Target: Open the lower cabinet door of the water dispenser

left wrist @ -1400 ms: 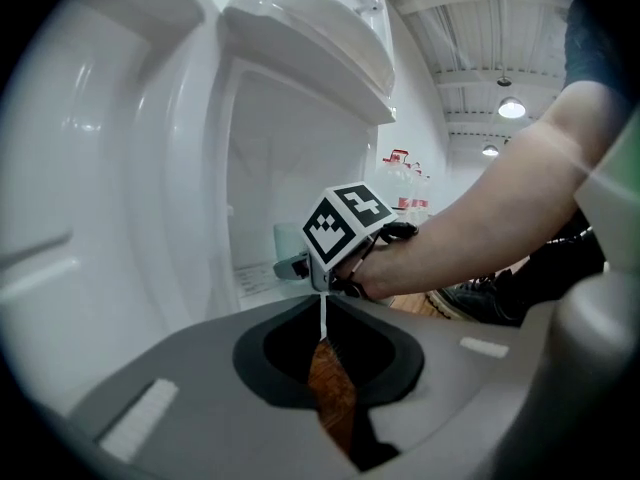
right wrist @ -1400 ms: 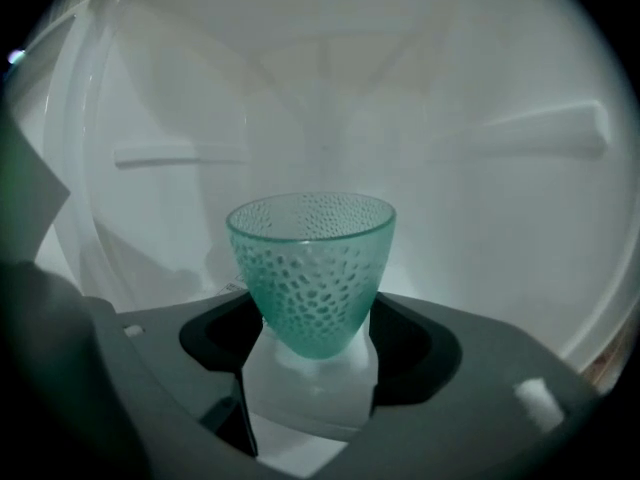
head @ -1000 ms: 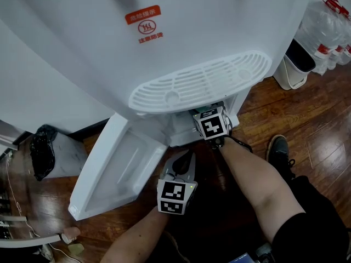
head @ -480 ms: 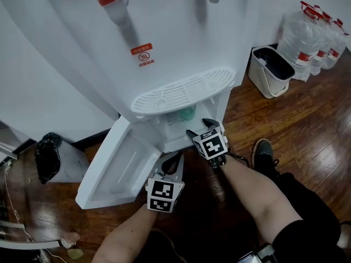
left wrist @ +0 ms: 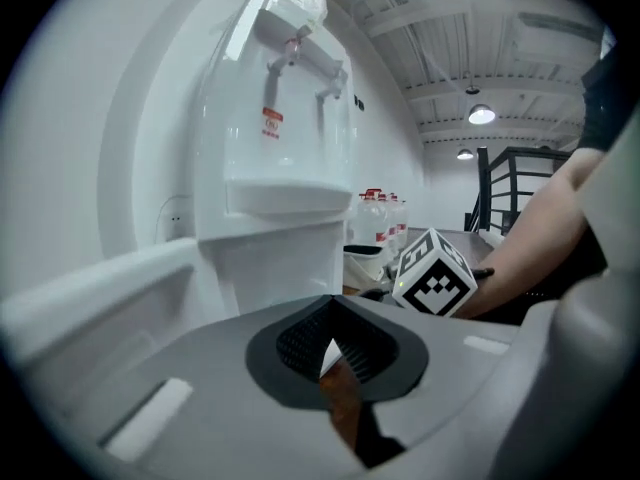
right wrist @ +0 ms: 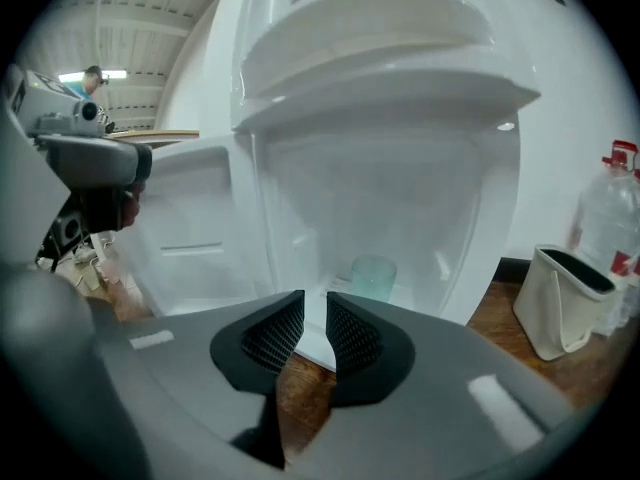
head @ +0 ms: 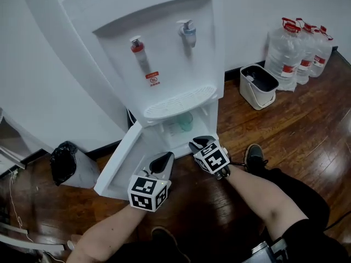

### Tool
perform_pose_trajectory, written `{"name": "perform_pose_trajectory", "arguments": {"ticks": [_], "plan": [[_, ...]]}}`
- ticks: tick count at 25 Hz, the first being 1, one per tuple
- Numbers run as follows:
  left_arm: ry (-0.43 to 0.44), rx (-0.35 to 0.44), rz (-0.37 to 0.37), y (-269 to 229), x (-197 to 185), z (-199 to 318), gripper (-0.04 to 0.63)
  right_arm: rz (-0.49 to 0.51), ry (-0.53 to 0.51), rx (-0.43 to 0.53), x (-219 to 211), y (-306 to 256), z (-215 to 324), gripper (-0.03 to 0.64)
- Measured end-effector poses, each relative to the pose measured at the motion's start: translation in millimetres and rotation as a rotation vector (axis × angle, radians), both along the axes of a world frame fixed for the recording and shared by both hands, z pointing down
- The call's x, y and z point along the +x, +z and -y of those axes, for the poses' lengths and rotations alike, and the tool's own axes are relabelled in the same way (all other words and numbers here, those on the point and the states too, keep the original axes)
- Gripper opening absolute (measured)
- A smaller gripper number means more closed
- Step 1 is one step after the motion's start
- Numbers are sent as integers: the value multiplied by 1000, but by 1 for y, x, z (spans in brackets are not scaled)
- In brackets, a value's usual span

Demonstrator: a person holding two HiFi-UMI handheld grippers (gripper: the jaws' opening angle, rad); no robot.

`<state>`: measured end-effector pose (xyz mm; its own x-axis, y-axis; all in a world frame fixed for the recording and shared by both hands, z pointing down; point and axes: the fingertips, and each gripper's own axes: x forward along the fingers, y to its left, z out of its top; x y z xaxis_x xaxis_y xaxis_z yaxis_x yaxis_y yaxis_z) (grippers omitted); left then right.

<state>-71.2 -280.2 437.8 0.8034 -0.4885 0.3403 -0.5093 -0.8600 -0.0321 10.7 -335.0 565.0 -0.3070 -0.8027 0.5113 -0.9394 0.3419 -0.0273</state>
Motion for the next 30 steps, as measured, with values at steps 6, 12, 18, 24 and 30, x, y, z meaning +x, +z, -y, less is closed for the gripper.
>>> {"name": "perform_pose_trajectory", "arguments": {"ticks": [6, 12, 18, 24, 30], "plan": [[20, 52, 40, -58, -2, -32, 41, -18, -47, 55, -17, -66, -41, 60], [45, 73, 11, -106, -13, -62, 51, 85, -96, 98, -51, -131, -88, 61], [-38, 49, 63, -142, -26, -86, 85, 104, -132, 149, -63, -184, -136, 23], [-64, 73, -164, -204, -38, -109, 106, 116, -179, 206, -66, -246, -169, 3], [-117, 75, -70, -194, -40, -106, 121, 290, -255, 141, -81, -270, -208, 2]]}}
